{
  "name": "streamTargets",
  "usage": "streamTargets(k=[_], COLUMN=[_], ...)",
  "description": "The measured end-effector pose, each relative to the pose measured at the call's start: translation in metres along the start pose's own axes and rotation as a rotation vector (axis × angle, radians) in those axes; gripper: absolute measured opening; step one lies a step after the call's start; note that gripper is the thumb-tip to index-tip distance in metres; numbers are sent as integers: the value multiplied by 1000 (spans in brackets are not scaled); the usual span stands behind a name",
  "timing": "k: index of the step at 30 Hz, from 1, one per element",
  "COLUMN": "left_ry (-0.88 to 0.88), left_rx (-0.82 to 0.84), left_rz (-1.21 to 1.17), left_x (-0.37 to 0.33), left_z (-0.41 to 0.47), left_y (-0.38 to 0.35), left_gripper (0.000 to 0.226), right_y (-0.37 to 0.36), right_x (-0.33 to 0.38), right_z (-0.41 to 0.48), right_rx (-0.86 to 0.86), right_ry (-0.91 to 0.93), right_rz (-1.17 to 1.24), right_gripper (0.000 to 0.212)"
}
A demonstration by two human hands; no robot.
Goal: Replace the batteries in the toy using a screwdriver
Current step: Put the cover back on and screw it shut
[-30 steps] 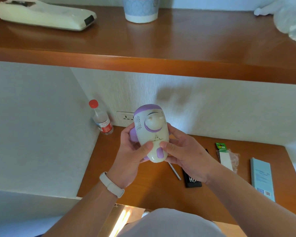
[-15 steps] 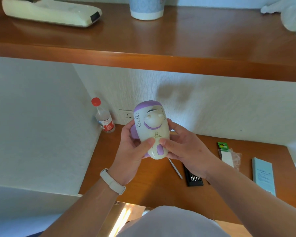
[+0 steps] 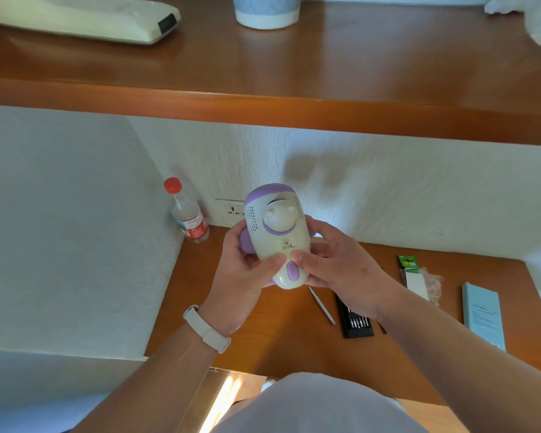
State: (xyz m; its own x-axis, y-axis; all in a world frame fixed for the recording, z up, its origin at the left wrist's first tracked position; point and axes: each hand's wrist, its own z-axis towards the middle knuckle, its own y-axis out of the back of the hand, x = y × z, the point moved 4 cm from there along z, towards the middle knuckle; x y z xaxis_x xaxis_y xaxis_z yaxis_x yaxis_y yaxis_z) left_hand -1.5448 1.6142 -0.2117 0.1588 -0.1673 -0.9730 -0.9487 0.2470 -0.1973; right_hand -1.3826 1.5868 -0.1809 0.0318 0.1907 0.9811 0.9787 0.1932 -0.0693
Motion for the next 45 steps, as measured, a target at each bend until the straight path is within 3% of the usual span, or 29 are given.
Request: streamTargets(k=[8,13,19,29,42,45], left_ry=[49,139,279,429,441,427], left_rx=[5,71,38,52,17,27], left_rz=[1,-29,-36,-23,-5,25], left_x=[15,41,77,123,147,146], left_z=[6,9,-1,-13,-19,-19], left_y=[5,10,14,12,19,22], left_gripper=[79,68,79,64,71,66], right_y=[4,3,-5,-2,-1,18], right_x=[-22,-45,-82,-137,-161,-176], right_z=[8,5,0,-12,-15,-24], right_rx=[-35,-79,-118,-186,-165,-340], right_ry=[-73,-91,-116,-250,-248,-300], right_rz=[92,57,14,-12,-32,-164], right_gripper=[47,42,41,38,35,23])
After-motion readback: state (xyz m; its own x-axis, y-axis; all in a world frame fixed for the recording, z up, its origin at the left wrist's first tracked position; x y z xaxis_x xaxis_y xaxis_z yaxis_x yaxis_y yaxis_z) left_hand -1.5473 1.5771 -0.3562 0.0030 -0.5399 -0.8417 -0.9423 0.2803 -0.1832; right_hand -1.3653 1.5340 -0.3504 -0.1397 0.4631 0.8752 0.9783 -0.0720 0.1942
